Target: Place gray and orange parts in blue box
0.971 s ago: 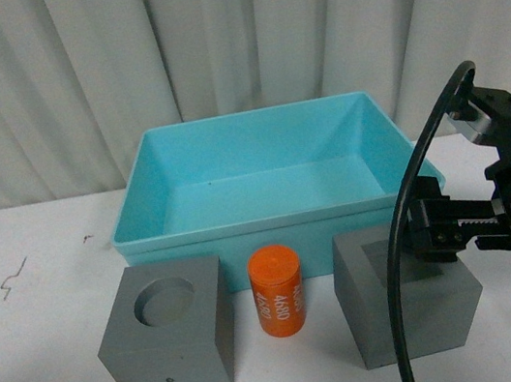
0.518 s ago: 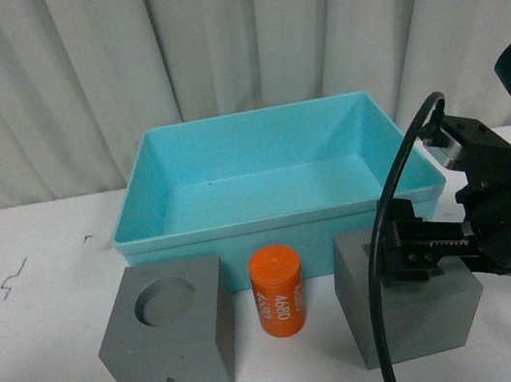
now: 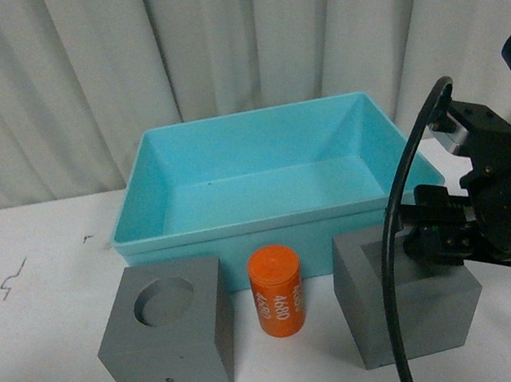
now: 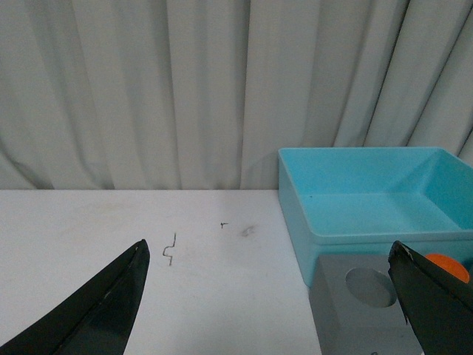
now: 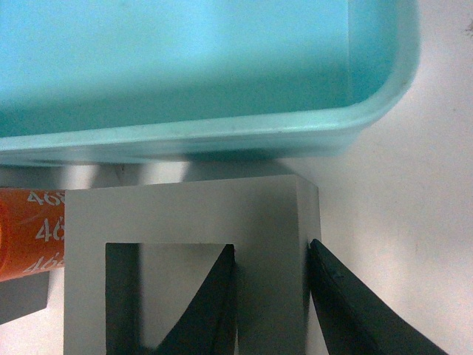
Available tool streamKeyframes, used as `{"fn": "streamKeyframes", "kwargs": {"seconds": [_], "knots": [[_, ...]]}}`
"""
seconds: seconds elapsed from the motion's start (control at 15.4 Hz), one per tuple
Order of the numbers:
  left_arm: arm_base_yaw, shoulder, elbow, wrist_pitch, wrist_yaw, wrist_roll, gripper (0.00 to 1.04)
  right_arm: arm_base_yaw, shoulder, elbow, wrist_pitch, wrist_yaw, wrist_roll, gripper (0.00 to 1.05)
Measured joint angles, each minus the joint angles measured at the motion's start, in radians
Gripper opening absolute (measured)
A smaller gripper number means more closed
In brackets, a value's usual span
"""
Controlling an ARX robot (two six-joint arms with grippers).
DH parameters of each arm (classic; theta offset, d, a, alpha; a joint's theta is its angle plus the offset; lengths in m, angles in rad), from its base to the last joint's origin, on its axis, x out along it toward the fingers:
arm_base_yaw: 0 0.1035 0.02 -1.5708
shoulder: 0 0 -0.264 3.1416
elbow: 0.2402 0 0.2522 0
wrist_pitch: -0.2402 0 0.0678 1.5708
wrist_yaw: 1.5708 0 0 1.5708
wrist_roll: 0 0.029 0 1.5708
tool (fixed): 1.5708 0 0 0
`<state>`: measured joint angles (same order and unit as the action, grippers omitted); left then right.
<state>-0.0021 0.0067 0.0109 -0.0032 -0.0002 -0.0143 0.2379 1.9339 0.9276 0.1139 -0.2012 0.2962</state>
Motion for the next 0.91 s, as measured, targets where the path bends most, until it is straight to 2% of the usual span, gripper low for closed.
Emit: {"fn": "streamKeyframes", "kwargs": {"seconds": [0.06, 0.13, 0.58, 0.78, 0.91], "knots": [[0.0, 0.0, 0.0, 0.0, 0.0, 0.0, 0.98, -0.002, -0.009, -0.002, -0.004, 0.007, -0.001, 0.25], [0.0, 0.0, 0.0, 0.0, 0.0, 0.0, 0.98, -0.003, -0.023, -0.007, -0.01, 0.01, 0.003, 0.21], [0.0, 0.0, 0.0, 0.0, 0.0, 0.0, 0.98, 0.024, -0.302, -0.09, -0.111, -0.037, -0.012, 0.19], [0.0, 0.0, 0.0, 0.0, 0.0, 0.0, 0.98, 0.021, -0.332, -0.015, -0.167, -0.034, -0.025, 0.19], [0.0, 0.0, 0.0, 0.0, 0.0, 0.0, 0.98, -0.009, -0.281, 0.138, -0.148, -0.03, -0.025, 0.19]]}}
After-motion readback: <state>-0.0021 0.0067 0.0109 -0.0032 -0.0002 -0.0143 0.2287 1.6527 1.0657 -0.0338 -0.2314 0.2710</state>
